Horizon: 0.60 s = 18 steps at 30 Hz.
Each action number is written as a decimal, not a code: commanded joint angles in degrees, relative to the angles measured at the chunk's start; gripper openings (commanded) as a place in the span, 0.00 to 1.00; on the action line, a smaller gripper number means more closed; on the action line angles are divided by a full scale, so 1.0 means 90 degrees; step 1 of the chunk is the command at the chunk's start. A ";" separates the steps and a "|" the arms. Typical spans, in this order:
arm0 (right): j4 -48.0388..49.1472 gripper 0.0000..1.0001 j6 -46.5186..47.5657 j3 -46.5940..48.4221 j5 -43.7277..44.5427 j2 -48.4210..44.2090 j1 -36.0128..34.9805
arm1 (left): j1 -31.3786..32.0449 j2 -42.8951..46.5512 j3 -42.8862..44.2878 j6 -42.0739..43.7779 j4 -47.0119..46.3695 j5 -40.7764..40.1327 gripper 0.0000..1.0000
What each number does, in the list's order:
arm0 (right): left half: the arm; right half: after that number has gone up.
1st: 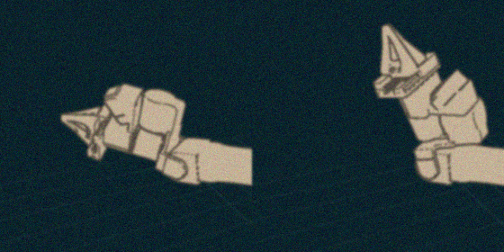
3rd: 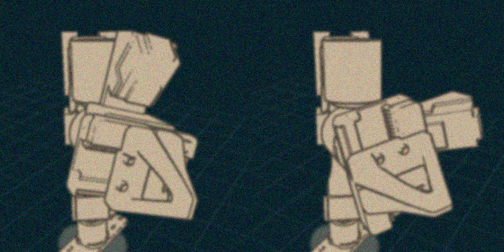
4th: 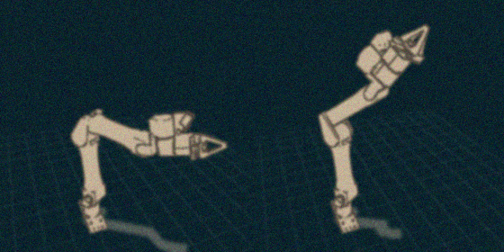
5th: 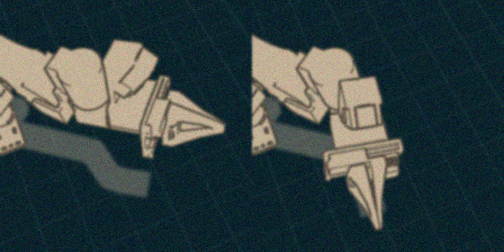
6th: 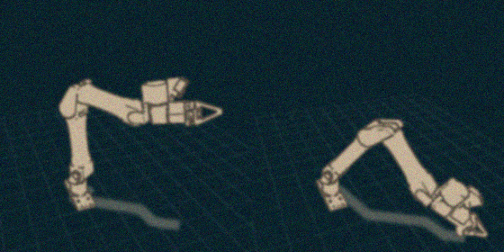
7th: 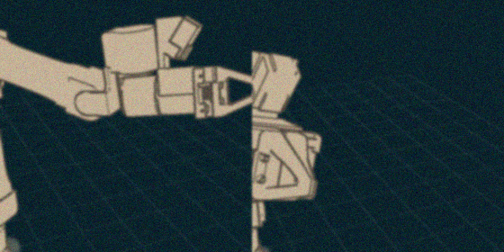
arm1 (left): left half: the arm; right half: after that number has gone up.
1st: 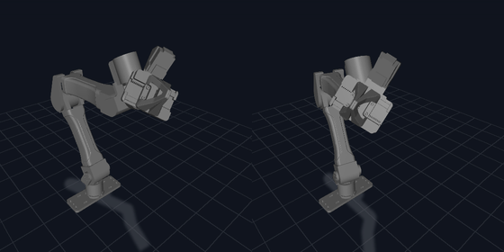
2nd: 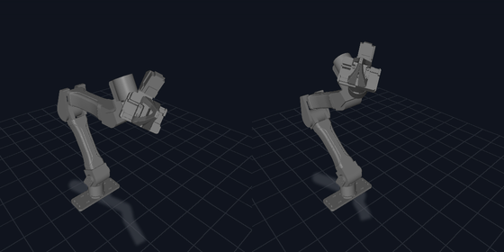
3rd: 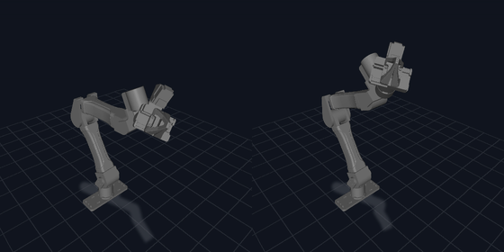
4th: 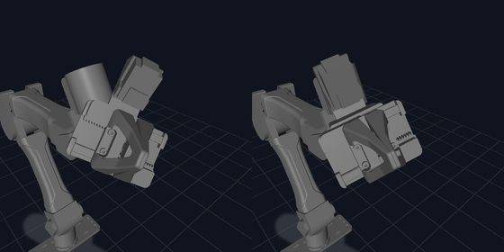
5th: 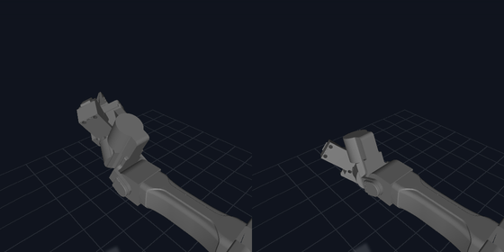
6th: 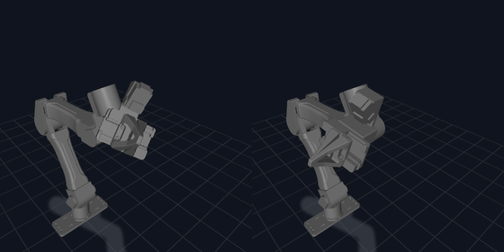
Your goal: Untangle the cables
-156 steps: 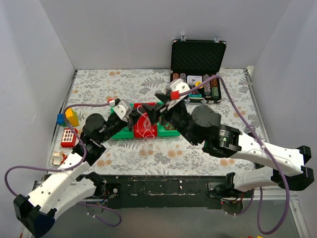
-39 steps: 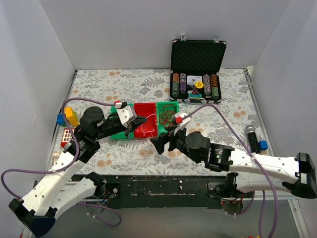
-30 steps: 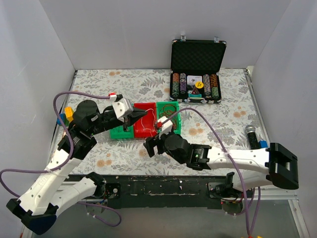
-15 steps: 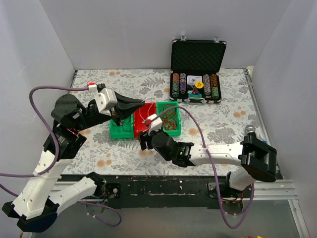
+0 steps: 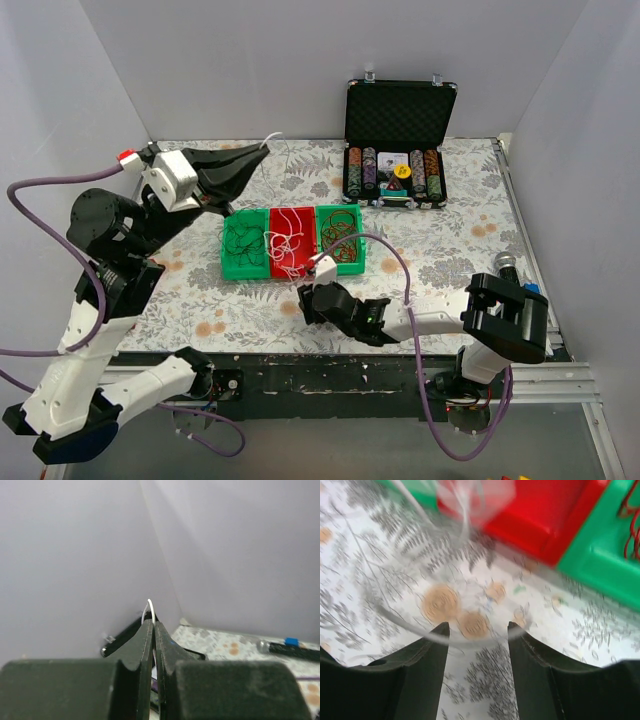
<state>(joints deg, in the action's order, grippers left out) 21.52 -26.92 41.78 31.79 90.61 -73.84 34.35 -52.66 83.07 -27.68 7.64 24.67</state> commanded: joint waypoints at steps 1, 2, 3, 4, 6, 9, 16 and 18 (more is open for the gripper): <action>-0.0037 0.58 -0.0816 -0.0540 -0.0280 -0.0029 -0.0028 | -0.0018 -0.0203 0.0350 0.0399 -0.0789 -0.0953 0.00; -0.0018 0.58 -0.0885 -0.0628 -0.0319 -0.0019 -0.0037 | -0.0018 -0.0280 0.0418 0.0429 -0.0810 -0.0973 0.00; -0.0028 0.56 -0.0993 -0.0667 -0.0339 0.0001 -0.0057 | -0.0018 -0.0339 0.0515 0.0458 -0.0810 -0.0973 0.00; -0.0018 0.52 -0.1052 -0.0726 -0.0358 0.0010 -0.0067 | -0.0018 -0.0388 0.0584 0.0468 -0.0810 -0.0944 0.00; 0.0060 0.42 -0.1101 -0.0823 -0.0446 0.0030 -0.0067 | -0.0018 -0.0466 0.0682 0.0401 -0.0810 -0.0924 0.00; -0.0095 0.41 -0.1043 -0.0853 -0.0388 -0.0183 -0.0115 | -0.0018 -0.0535 0.0819 0.0361 -0.0781 -0.0788 0.00; 0.0441 0.78 -0.0292 -0.1556 -0.0046 -0.2399 -0.0321 | -0.0018 -0.0409 0.0595 0.0595 -0.0488 -0.0456 0.00; 0.0451 0.82 -0.0067 -0.1547 0.0022 -0.2791 -0.0321 | -0.0008 -0.0350 0.0487 0.0605 -0.0488 -0.0368 0.00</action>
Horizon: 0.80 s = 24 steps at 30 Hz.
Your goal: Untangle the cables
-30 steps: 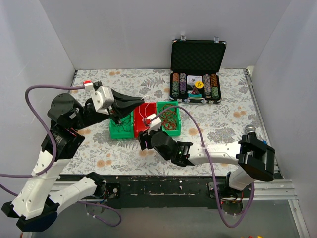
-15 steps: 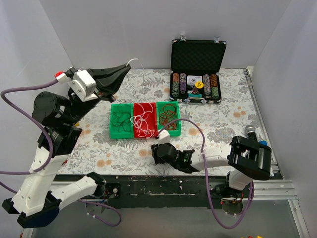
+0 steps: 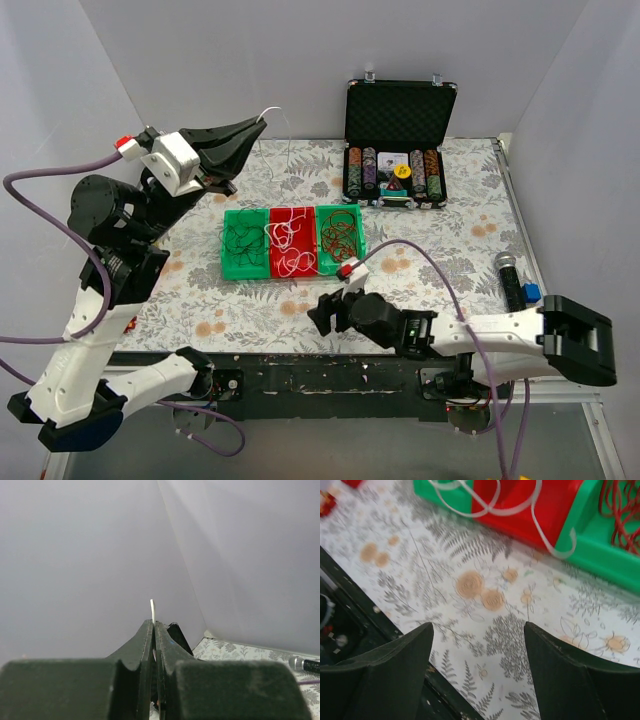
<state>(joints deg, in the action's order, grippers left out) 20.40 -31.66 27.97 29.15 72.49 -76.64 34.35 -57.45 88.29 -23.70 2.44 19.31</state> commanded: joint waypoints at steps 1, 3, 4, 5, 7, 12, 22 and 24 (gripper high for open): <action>0.0555 0.84 0.0596 0.0056 0.0345 -0.0905 -0.0010 | -0.0018 0.0192 -0.0113 0.0144 0.0100 0.0276 0.00; 0.0555 0.85 0.0850 0.0203 0.0481 -0.1023 -0.0029 | -0.0018 0.0182 -0.0103 0.0105 0.0129 0.0383 0.00; 0.0642 0.85 0.1035 0.0281 0.0579 -0.1033 -0.0029 | -0.0018 0.0173 -0.0064 0.0085 0.0159 0.0442 0.00; 0.0827 0.86 0.1231 0.0310 0.0677 -0.1023 -0.0039 | -0.0018 0.0153 -0.0035 0.0085 0.0169 0.0500 0.00; 0.1430 0.87 0.1757 0.0301 0.0765 -0.0955 -0.0039 | -0.0018 0.0104 0.0063 0.0065 0.0246 0.0627 0.00; 0.2791 0.88 0.3116 0.0612 0.0541 -0.0224 -0.0049 | -0.0018 0.0026 0.0277 -0.0042 0.0354 0.1008 0.00; 0.3495 0.79 0.3616 0.1287 0.0463 0.1105 0.0254 | -0.0018 -0.0042 0.0668 -0.0315 0.0354 0.1194 0.00; 0.3398 0.65 0.3364 0.1210 0.0278 0.1106 0.0303 | -0.0018 -0.0042 0.0746 -0.0286 0.0335 0.1136 0.00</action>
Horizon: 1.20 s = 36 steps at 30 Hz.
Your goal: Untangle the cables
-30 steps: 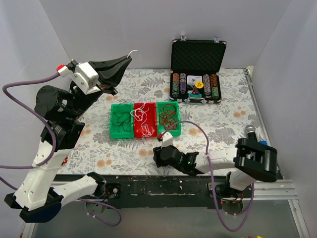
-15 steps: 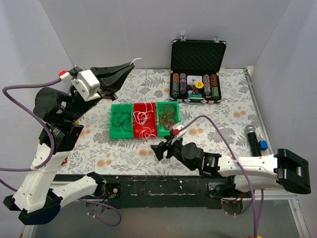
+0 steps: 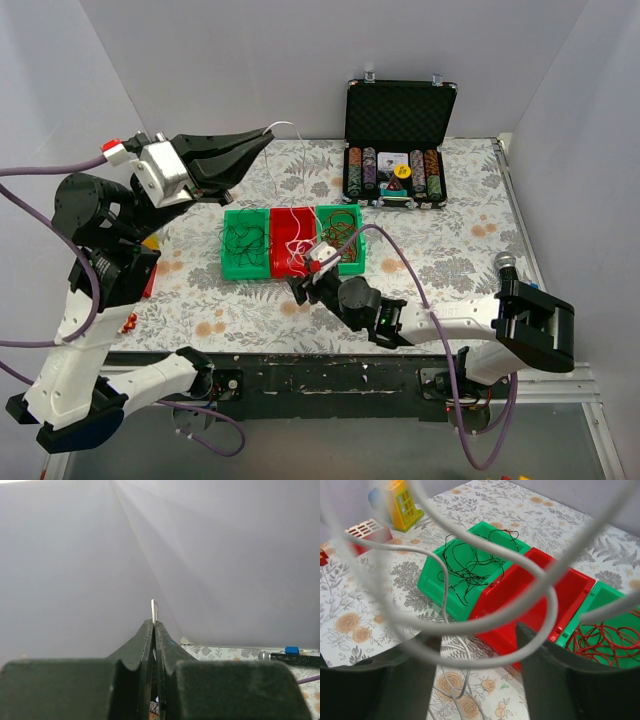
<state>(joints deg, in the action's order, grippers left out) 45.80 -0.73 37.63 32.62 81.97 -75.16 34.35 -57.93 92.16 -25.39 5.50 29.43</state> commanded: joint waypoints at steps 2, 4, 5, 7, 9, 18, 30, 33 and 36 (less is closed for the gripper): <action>0.0478 0.45 -0.0318 -0.0049 -0.0323 -0.0016 0.0167 | -0.0018 0.0030 0.0365 -0.0051 -0.0064 -0.0125 0.00; 0.0380 0.22 -0.0552 -0.0254 -0.0567 -0.0085 0.0167 | -0.0018 0.0069 0.0317 0.0037 -0.0248 -0.0300 0.00; 0.0244 0.08 -0.0669 -0.0323 -0.0655 -0.0104 0.0167 | -0.0018 0.0099 0.0278 0.0096 -0.0375 -0.0398 0.00; 0.0039 0.01 -0.0982 -0.0450 -0.0704 -0.0133 0.0157 | -0.0018 0.0128 0.0200 0.0223 -0.0571 -0.0555 0.00; -0.0059 0.01 -0.1226 -0.0625 -0.0802 -0.0153 0.0157 | -0.0018 0.0080 0.0228 0.0320 -0.0572 -0.0633 0.00; -0.0362 0.01 -0.1989 -0.1222 -0.0793 -0.0328 0.0030 | -0.0018 -0.0175 0.0220 0.0360 -0.1070 -0.0916 0.00; -0.1377 0.01 -0.1921 -0.1358 0.0008 -0.2368 -0.0038 | -0.0018 0.0363 -0.2758 0.1091 -0.1889 -0.1736 0.00; -0.1651 0.01 -0.1891 -0.1417 0.0154 -0.2906 -0.0048 | -0.0018 0.0217 -0.3023 0.1200 -0.1998 -0.1922 0.00; -0.1875 0.01 -0.1901 -0.1534 0.0369 -0.3394 -0.0048 | -0.0018 0.0119 -0.3188 0.1229 -0.2104 -0.1884 0.00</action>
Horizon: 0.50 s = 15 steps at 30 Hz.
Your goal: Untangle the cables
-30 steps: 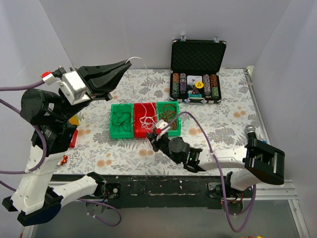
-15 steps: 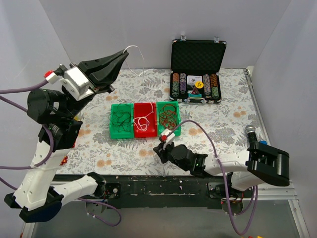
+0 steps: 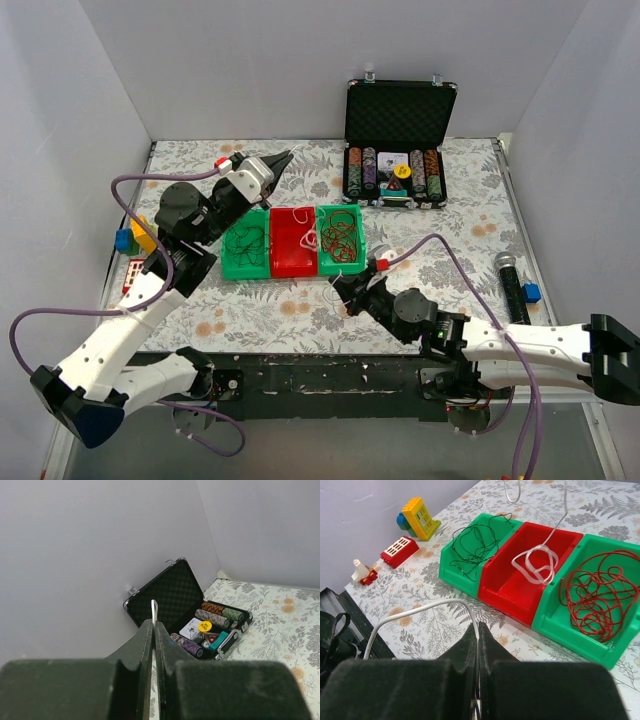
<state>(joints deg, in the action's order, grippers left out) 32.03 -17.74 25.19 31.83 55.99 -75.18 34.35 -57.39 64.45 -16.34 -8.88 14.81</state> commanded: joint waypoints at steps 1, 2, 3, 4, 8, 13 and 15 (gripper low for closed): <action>-0.0423 0.01 -0.0031 -0.0191 0.0515 -0.0634 -0.0045 | -0.0018 0.0029 -0.0187 0.0253 -0.0546 -0.0181 0.00; -0.0492 0.01 -0.0002 -0.0220 0.0574 -0.0741 -0.0045 | -0.0018 0.0019 -0.0246 0.0272 -0.0604 -0.0181 0.00; -0.0560 0.01 0.0008 -0.0221 0.0622 -0.0829 -0.0045 | -0.0018 -0.0001 -0.0324 0.0272 -0.0643 -0.0180 0.00; -0.0619 0.01 0.0008 -0.0221 0.0681 -0.0878 -0.0045 | -0.0018 -0.0030 -0.0383 0.0301 -0.0653 -0.0190 0.00; -0.0824 0.01 -0.0011 -0.0221 0.0847 -0.1074 -0.0046 | -0.0018 -0.0050 -0.0608 0.0389 -0.0800 -0.0055 0.00; -0.1000 0.01 -0.0129 -0.0270 0.0896 -0.1269 -0.0045 | -0.0018 -0.0235 -0.0520 0.0526 -0.0916 -0.0481 0.00; -0.1098 0.01 -0.0187 -0.0289 0.0916 -0.1347 -0.0045 | -0.0018 -0.0274 -0.0743 0.0798 -0.1130 -0.0823 0.00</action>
<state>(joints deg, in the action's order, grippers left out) 22.83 -18.06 23.44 37.95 45.78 -75.18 34.33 -59.37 59.42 -12.78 -15.35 12.93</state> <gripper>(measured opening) 0.030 0.015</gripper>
